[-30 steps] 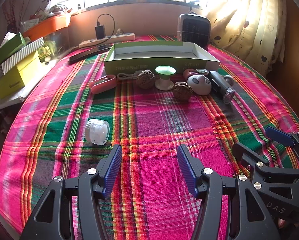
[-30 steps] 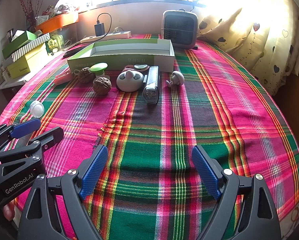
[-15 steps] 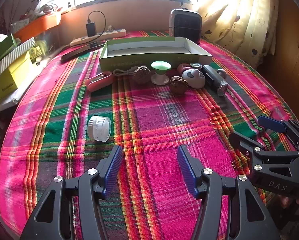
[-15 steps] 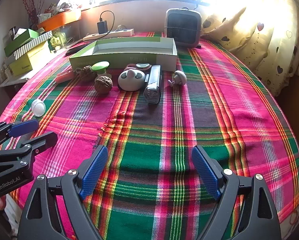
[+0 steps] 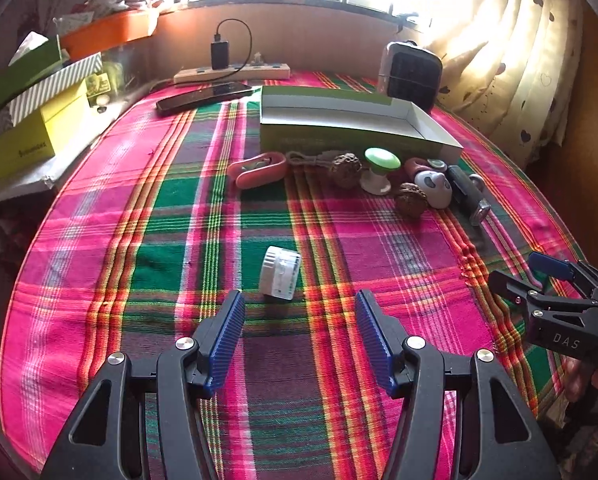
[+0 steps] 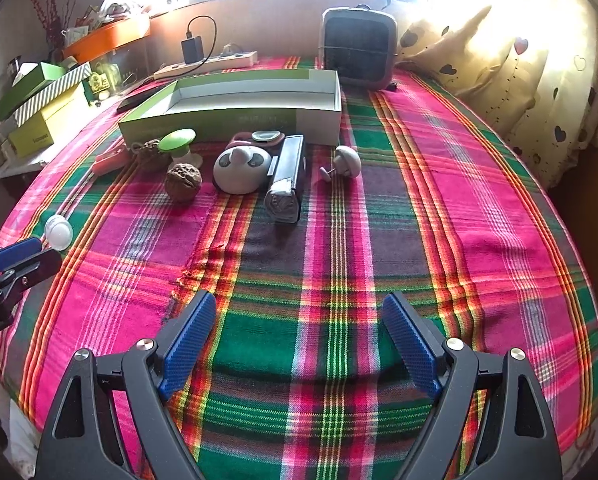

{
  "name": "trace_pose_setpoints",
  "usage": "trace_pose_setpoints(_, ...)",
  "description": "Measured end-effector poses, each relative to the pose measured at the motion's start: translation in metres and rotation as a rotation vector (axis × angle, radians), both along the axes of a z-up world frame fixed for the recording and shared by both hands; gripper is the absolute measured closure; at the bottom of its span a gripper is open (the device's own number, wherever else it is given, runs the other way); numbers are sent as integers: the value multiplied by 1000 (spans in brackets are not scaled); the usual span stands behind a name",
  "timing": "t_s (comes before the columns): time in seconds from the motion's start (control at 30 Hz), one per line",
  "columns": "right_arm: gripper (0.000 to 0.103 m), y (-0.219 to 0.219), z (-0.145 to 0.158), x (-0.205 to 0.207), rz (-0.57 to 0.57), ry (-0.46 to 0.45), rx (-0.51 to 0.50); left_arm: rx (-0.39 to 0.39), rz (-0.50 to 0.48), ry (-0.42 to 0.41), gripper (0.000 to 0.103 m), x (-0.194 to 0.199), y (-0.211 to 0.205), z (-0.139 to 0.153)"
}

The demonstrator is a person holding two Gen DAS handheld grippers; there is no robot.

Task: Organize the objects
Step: 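Close the left tool on the white roll while the right tool grasps the black flashlight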

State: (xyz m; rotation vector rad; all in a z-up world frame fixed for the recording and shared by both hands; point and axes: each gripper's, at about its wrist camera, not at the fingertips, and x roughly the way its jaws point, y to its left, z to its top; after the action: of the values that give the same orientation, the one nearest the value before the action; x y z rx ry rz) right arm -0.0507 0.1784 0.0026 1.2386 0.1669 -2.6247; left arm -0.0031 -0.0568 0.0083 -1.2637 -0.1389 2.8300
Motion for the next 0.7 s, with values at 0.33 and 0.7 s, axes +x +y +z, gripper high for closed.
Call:
trace_pose_setpoints(0.33, 21, -5, 2, -22, 20, -16, 19, -16, 22, -31, 47, -16, -11, -7)
trace_pose_setpoints(0.7, 30, -13, 2, -45, 32, -23, 10, -13, 49, -31, 57, -29, -23, -7)
